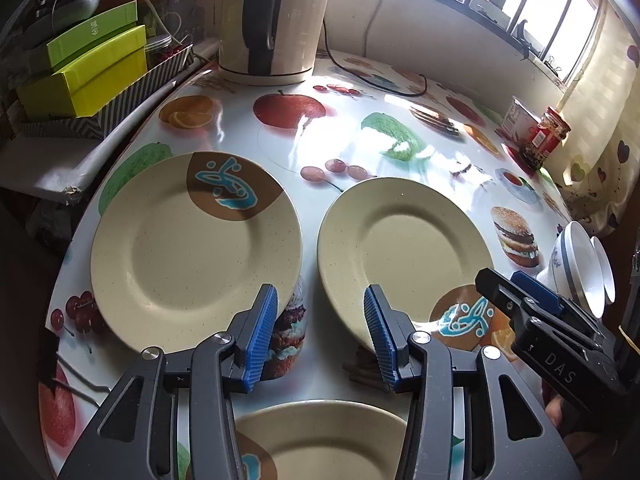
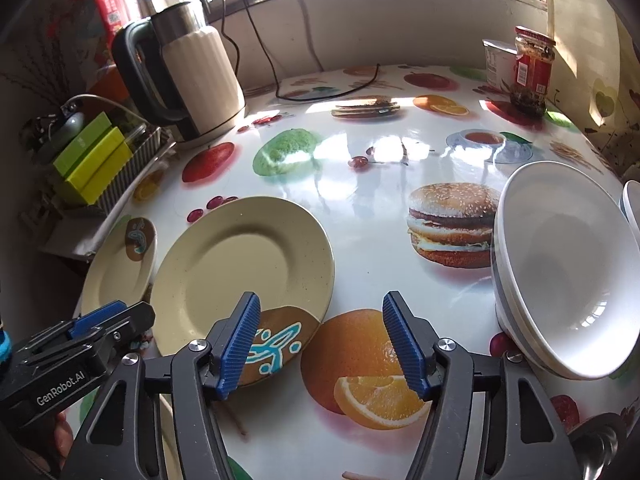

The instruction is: Organize plates and bowls

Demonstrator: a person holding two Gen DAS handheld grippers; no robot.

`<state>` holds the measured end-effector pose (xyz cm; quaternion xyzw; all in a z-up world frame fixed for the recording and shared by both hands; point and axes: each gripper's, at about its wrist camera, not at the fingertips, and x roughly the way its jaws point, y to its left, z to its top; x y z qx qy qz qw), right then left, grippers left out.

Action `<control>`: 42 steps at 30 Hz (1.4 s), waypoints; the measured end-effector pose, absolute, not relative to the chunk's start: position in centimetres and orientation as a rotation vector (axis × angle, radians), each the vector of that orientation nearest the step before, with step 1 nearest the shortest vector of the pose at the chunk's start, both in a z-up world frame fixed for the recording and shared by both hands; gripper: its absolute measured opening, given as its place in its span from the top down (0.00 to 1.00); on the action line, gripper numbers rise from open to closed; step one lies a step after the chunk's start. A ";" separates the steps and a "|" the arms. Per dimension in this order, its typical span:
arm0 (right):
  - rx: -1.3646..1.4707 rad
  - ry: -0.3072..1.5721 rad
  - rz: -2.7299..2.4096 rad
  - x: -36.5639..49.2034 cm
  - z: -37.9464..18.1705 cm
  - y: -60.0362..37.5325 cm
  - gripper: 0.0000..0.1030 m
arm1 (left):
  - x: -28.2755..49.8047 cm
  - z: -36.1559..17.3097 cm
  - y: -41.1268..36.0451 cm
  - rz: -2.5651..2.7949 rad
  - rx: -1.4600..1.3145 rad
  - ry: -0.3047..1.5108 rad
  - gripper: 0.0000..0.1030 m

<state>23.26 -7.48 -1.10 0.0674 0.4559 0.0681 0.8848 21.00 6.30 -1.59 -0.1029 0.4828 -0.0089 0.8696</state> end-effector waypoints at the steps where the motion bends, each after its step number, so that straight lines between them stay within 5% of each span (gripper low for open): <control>1: 0.141 0.951 0.138 23.5 -1.2 -7.5 0.42 | 21.1 -1.6 6.3 -0.019 -0.218 1.009 0.55; 8: 0.181 0.965 0.146 24.6 -1.9 -7.8 0.54 | 21.5 -1.5 5.8 -0.035 -0.219 1.004 0.55; 11: 0.226 0.983 0.157 25.1 -2.5 -8.1 0.69 | 21.6 -1.5 5.8 -0.038 -0.220 1.003 0.55; 16: 0.273 0.981 0.201 25.3 -2.6 -8.2 0.79 | 21.6 -1.3 5.8 -0.042 -0.234 1.002 0.55; 31: 0.336 0.957 0.199 24.8 -2.0 -9.7 0.94 | 22.1 -2.2 4.2 -0.053 -0.207 1.040 0.55; 42: 0.459 0.979 0.213 25.6 -2.8 -10.8 0.87 | 23.0 -2.4 4.5 -0.033 -0.217 1.030 0.55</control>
